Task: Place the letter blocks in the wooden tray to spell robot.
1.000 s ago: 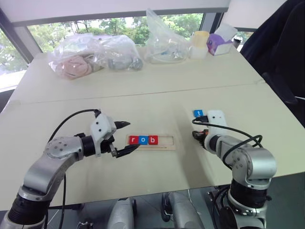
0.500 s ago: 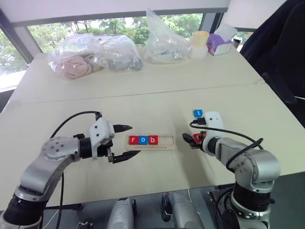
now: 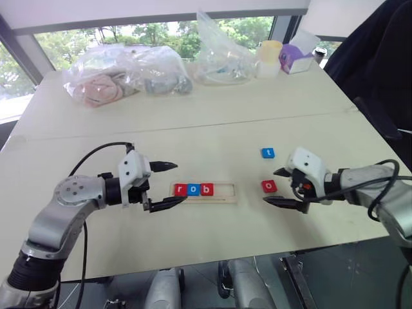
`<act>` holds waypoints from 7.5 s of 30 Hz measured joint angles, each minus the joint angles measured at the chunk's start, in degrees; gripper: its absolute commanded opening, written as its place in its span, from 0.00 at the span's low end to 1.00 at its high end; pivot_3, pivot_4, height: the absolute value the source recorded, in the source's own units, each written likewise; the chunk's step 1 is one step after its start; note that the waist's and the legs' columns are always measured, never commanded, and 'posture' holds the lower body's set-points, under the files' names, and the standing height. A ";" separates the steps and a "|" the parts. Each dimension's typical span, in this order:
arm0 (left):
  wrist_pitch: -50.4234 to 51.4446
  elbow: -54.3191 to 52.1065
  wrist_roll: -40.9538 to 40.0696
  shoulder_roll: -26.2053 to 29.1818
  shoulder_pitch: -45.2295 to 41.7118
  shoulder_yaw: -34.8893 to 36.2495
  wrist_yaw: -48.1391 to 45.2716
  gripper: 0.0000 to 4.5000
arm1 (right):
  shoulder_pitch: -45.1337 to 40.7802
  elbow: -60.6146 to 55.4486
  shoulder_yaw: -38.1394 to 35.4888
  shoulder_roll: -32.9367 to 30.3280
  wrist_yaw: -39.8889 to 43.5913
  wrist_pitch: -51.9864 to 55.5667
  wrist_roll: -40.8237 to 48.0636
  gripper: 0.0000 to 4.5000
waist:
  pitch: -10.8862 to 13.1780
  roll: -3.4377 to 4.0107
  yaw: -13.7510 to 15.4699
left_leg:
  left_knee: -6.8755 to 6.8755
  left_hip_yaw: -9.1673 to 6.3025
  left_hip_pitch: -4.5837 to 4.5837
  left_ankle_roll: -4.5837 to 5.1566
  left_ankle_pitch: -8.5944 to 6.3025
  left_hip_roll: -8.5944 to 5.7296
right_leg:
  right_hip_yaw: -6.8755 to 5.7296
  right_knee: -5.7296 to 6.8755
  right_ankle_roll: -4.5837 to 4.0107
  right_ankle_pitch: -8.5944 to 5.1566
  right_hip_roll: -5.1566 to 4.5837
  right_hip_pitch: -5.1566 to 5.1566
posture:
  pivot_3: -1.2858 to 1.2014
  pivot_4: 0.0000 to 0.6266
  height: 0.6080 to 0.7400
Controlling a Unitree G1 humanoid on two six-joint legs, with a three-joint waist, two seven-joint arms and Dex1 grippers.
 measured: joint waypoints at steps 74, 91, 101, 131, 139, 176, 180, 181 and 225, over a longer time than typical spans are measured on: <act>0.81 -5.22 -0.21 2.36 3.34 1.77 4.89 1.00 | -20.82 25.55 17.73 27.31 11.57 -18.81 -19.75 0.25 | 0.03 -0.03 0.20 | 0.11 0.48 0.92 -0.12 0.07 0.05 | 0.63 0.83 -0.19 0.07 0.09 0.35 | 0.52 0.24 1.00; 0.88 -5.21 -0.21 1.82 2.95 1.47 5.63 1.00 | -20.82 26.00 18.03 27.30 11.43 -19.04 -21.15 0.69 | 0.03 -0.03 0.21 | 0.11 0.48 0.91 -0.12 0.07 0.05 | 0.63 0.83 -0.26 0.02 0.09 0.34 | 0.52 0.24 1.00; 1.54 -5.25 -0.22 1.79 2.96 1.17 6.31 1.00 | -21.81 25.94 16.60 28.67 10.35 -16.76 -19.74 0.99 | 0.03 -0.03 0.15 | 0.11 0.48 0.91 -0.12 0.07 0.05 | 0.63 0.83 -0.26 0.02 0.09 0.32 | 0.52 0.24 1.00; 1.63 -5.27 -0.23 1.04 2.01 -0.07 6.51 1.00 | -20.35 26.73 15.58 27.38 6.45 -18.84 -22.08 0.99 | 0.04 -0.05 0.13 | 0.07 0.50 0.86 -0.13 0.07 0.05 | 0.64 0.79 -0.26 -0.01 0.10 0.28 | 0.52 0.24 1.00; 1.64 -5.28 -0.23 0.85 2.00 -0.07 6.62 1.00 | -21.29 24.32 14.29 26.26 7.71 -15.77 -19.93 0.99 | 0.04 -0.05 0.22 | 0.06 0.50 0.85 -0.13 0.07 0.05 | 0.64 0.78 -0.25 -0.01 0.09 0.27 | 0.52 0.24 1.00; 1.60 -3.78 -0.43 3.95 3.08 2.45 3.84 1.00 | -22.63 30.38 15.06 30.62 2.64 -22.57 -24.54 0.99 | 0.05 -0.06 0.12 | 0.03 0.59 0.65 -0.13 0.07 0.05 | 0.73 0.81 -0.10 0.10 0.11 -0.05 | 0.52 0.24 1.00; 1.60 -3.78 -0.43 3.95 3.10 2.45 3.83 1.00 | -22.74 30.19 14.96 27.97 3.72 -22.16 -24.78 0.99 | 0.05 -0.06 0.26 | 0.04 0.60 0.62 -0.13 0.07 0.05 | 0.73 0.80 -0.10 0.10 0.09 -0.05 | 0.52 0.24 1.00; 1.60 -3.78 -0.43 3.95 3.14 2.45 3.83 1.00 | -22.74 29.93 14.87 27.10 4.17 -21.78 -24.76 0.99 | 0.05 -0.06 0.29 | 0.04 0.60 0.61 -0.13 0.07 0.04 | 0.73 0.80 -0.12 0.09 0.08 -0.06 | 0.52 0.24 1.00; 0.29 -2.29 1.08 1.11 0.72 0.09 3.95 1.00 | -20.51 19.54 -13.93 47.63 -49.31 30.63 -19.46 0.25 | 0.01 -0.08 -0.09 | 0.04 0.66 0.46 -0.12 0.07 0.04 | 0.91 0.83 -0.08 0.14 0.11 -0.22 | 0.52 0.24 1.00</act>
